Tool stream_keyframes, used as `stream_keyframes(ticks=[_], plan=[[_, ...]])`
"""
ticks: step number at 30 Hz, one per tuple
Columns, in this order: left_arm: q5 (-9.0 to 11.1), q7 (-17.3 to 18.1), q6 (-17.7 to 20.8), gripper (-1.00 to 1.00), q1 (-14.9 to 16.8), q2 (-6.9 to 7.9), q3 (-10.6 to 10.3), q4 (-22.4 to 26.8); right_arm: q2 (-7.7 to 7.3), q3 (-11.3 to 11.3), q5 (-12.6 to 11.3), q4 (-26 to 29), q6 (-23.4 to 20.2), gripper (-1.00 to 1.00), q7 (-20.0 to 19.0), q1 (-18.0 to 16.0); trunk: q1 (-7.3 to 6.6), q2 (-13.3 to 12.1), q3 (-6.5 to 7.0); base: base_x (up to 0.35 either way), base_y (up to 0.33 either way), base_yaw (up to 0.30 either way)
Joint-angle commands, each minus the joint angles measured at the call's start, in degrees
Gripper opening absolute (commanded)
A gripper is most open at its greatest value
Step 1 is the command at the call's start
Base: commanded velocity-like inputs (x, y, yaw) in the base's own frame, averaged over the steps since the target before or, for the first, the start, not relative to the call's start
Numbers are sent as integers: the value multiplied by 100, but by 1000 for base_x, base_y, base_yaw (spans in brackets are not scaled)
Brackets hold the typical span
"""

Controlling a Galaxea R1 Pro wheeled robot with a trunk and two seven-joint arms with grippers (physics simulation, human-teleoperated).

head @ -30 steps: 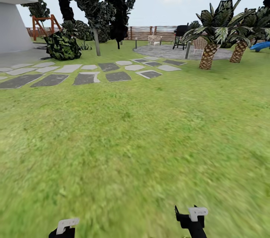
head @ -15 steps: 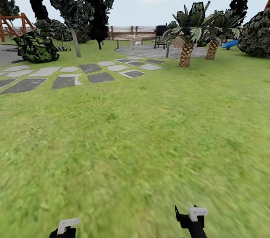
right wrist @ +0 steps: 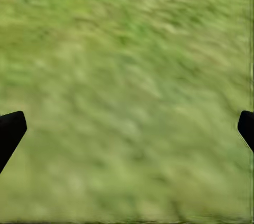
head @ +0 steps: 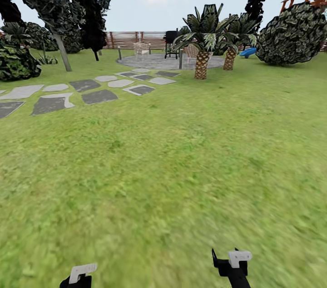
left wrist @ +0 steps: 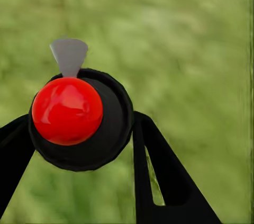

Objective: In the garden, pick up the pesticide atomizer on the floor and spray pesticide onto both trees until each tree trunk is fully covered.

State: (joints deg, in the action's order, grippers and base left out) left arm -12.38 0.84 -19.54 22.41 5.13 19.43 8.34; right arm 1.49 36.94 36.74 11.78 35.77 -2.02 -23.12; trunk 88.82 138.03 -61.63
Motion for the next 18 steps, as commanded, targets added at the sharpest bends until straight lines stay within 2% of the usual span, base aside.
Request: stream_keyframes(ticks=[1, 18], plan=[[-1, 4, 1, -100, 0, 7, -1, 1, 0, -1, 0, 0, 0, 100, 0, 0, 0, 0, 0, 0, 0, -300], [-2, 4, -6, -100, 0, 15, -1, 1, 0, -1, 0, 0, 0, 100, 0, 0, 0, 0, 0, 0, 0, -300]])
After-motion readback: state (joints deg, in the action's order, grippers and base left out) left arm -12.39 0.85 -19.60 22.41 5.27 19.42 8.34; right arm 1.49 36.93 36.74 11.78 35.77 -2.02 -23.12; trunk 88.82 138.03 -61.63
